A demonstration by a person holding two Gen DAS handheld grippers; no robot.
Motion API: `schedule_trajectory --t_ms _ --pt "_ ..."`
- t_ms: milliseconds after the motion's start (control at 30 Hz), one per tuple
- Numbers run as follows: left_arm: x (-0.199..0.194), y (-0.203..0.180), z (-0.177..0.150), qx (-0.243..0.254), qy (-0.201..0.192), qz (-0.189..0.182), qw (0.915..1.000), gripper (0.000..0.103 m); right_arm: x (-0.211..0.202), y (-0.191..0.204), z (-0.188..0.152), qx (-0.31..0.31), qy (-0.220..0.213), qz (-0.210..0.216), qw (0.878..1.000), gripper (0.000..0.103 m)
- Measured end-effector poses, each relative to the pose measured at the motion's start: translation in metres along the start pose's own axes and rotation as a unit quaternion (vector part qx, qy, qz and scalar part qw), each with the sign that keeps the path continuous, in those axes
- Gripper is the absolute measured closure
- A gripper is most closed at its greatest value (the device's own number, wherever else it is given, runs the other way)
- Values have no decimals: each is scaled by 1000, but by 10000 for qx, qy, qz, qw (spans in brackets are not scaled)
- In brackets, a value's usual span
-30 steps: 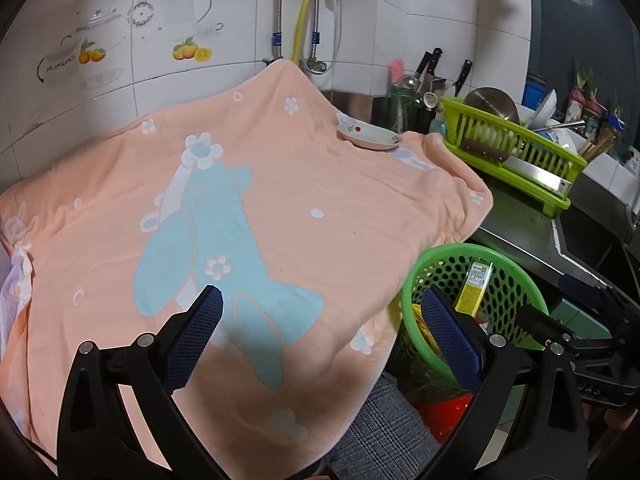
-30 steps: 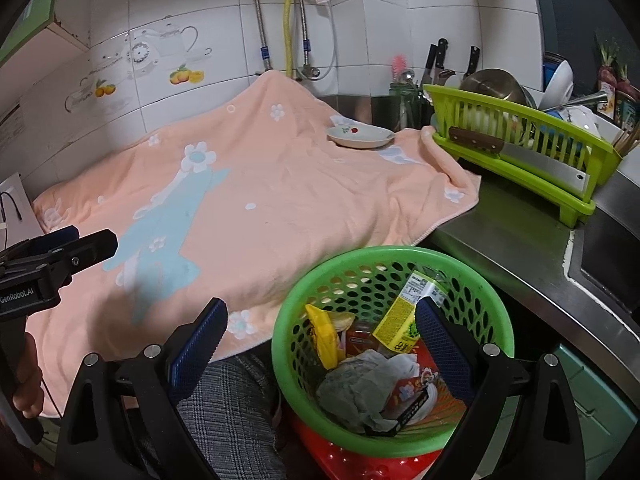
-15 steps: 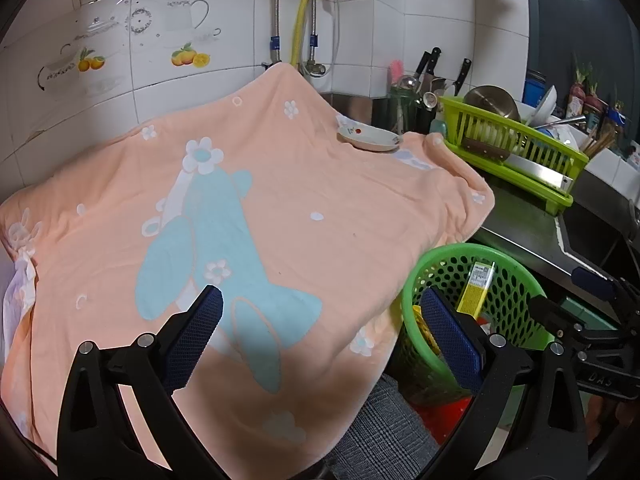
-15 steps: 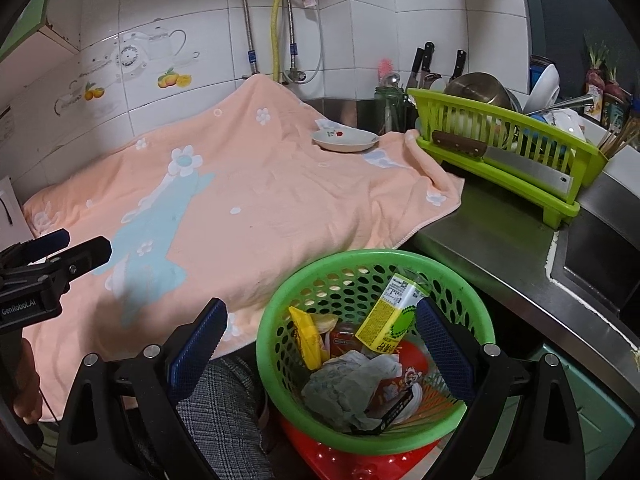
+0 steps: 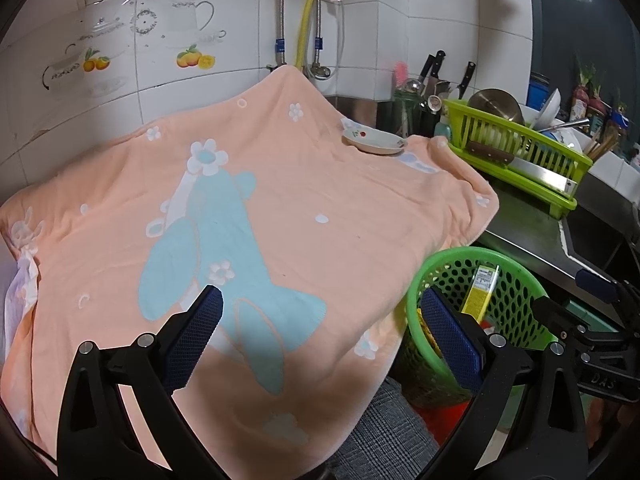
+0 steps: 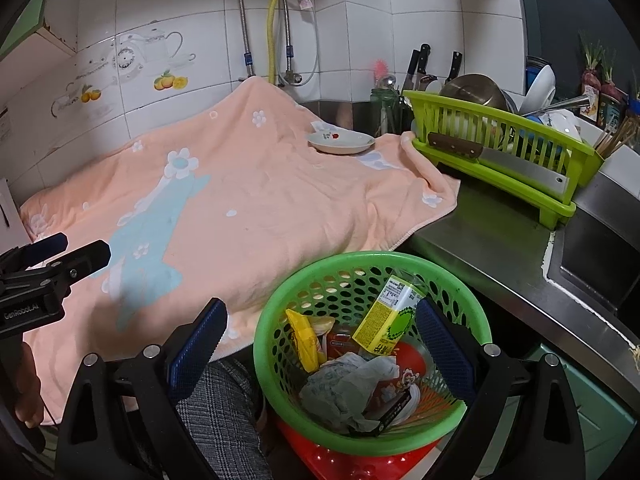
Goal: Collect trash
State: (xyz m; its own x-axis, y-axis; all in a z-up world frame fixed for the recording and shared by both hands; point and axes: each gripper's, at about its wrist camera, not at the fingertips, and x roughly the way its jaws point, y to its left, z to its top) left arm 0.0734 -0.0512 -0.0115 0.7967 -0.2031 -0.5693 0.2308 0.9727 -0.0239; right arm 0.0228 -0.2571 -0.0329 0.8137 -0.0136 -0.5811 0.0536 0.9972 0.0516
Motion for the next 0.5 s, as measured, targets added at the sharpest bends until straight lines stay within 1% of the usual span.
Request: schedule_trajectory --t_ms 333,500 --pt "-3 0 0 -72 -43 -60 9999 5 -2 2 0 -75 -52 -62 9999 11" --pt "-6 -3 1 -57 -135 -109 9998 5 -2 1 2 -90 -73 -70 9999 11"
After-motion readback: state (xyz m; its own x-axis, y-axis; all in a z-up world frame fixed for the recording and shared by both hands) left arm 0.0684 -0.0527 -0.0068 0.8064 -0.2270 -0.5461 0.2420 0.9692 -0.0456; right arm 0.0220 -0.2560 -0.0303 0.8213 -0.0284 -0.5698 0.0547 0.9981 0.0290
